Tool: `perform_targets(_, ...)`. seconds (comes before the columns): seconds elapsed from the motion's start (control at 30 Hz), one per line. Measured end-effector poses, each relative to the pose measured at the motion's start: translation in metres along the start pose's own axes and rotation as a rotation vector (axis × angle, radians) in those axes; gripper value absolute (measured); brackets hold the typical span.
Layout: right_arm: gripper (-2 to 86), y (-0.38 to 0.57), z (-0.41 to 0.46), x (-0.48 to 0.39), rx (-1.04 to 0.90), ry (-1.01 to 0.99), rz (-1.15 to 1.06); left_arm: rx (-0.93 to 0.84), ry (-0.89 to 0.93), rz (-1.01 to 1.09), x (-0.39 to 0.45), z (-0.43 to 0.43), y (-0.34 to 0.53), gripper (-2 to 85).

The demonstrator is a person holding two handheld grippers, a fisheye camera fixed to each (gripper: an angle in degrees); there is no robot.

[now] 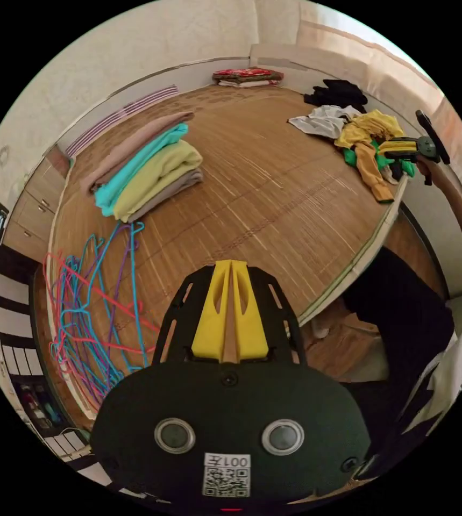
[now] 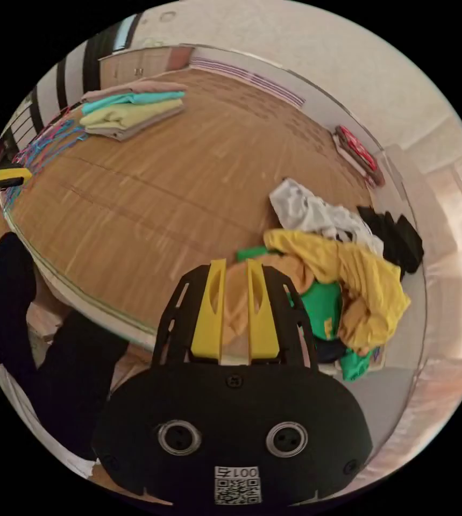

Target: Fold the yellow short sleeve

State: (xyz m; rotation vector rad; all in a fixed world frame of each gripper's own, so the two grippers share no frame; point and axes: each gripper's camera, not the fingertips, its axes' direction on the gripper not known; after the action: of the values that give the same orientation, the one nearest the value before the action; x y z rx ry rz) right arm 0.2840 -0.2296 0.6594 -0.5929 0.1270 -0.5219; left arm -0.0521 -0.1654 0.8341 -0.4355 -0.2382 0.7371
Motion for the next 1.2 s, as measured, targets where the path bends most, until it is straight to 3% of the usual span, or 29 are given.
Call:
perform_targets(0.17, 9.1, 0.070, 0.008, 0.039, -0.094, 0.052, 0.094, -0.085, -0.004, 0.018, 0.078, 0.049, -0.024, -1.0)
perform_targets(0.4, 13.9, 0.113, 0.023, 0.060, -0.035, -0.015, 0.194, -0.195, 0.035, 0.020, 0.129, 0.071, -0.023, -1.0)
perform_targets(0.63, 15.1, 0.137, 0.011, 0.106, 0.029, 0.476, 0.349, -0.167, -0.070, -0.123, 0.140, 0.049, 0.010, -1.0)
perform_targets(0.77, 13.8, 0.142, -0.009, 0.148, 0.093, 0.437, 0.357, -0.125, -0.071, -0.225, 0.150, 0.038, 0.031, -1.0)
perform_targets(0.93, 10.1, 0.135, 0.001, 0.164, -0.059, 0.435, 0.251, -0.144, -0.068, -0.222, 0.179, 0.045, 0.041, -1.0)
perform_targets(1.03, 4.6, 0.149, -0.023, 0.154, 0.030, 0.469, 0.245, -0.129, -0.129, -0.184, 0.202, 0.040, 0.048, -1.0)
perform_targets(1.2, 2.8, 0.185, -0.105, 0.136, 0.287, 0.446, 0.319, -0.127, -0.174, -0.098, 0.235, 0.031, 0.070, -1.0)
